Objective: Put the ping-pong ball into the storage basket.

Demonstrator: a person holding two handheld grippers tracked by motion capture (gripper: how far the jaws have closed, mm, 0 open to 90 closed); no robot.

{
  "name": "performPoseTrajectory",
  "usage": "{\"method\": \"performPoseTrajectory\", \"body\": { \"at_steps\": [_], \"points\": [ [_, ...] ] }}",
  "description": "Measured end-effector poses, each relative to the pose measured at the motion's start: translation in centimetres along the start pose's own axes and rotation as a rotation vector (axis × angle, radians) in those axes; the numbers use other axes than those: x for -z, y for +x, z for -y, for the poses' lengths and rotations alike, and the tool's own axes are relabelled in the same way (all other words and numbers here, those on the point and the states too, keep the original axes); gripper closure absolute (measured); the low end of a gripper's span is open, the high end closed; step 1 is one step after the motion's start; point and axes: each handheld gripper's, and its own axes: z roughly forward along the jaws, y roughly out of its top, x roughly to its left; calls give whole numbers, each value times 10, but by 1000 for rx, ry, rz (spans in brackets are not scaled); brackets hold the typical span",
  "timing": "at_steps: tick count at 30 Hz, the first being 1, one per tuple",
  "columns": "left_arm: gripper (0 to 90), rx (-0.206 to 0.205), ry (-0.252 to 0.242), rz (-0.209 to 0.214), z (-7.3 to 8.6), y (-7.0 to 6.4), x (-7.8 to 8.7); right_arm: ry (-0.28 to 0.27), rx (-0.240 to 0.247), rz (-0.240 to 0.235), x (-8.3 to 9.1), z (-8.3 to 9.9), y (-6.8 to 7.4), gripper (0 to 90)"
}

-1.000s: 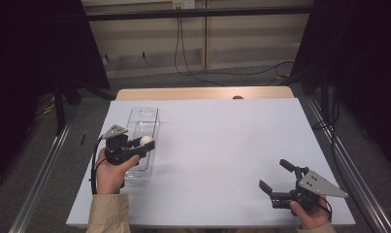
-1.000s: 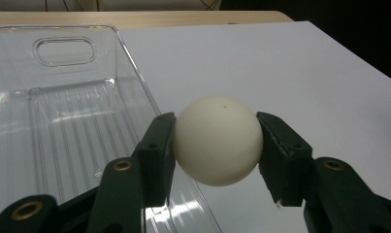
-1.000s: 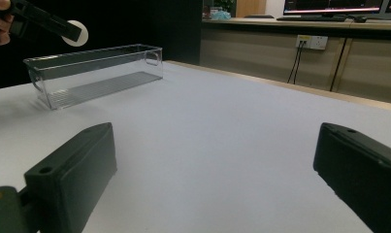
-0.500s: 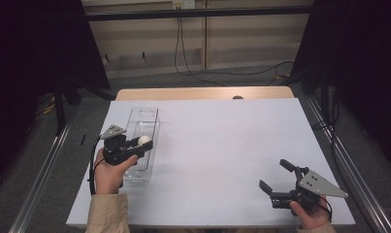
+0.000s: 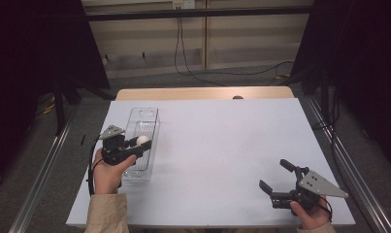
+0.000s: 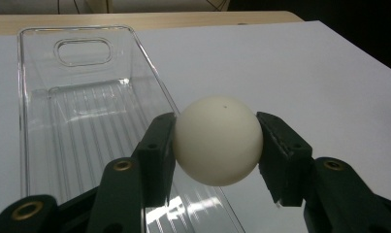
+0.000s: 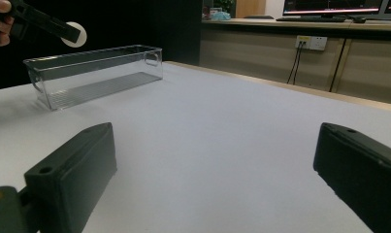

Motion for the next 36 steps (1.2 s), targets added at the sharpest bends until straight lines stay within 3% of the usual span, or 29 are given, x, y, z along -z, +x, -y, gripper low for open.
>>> {"method": "performPoseTrajectory", "body": {
  "at_steps": [36],
  "points": [
    [513,-1,-3,-41,5,9,-1,3,1,-2,0,0,0,11]
  ]
}}
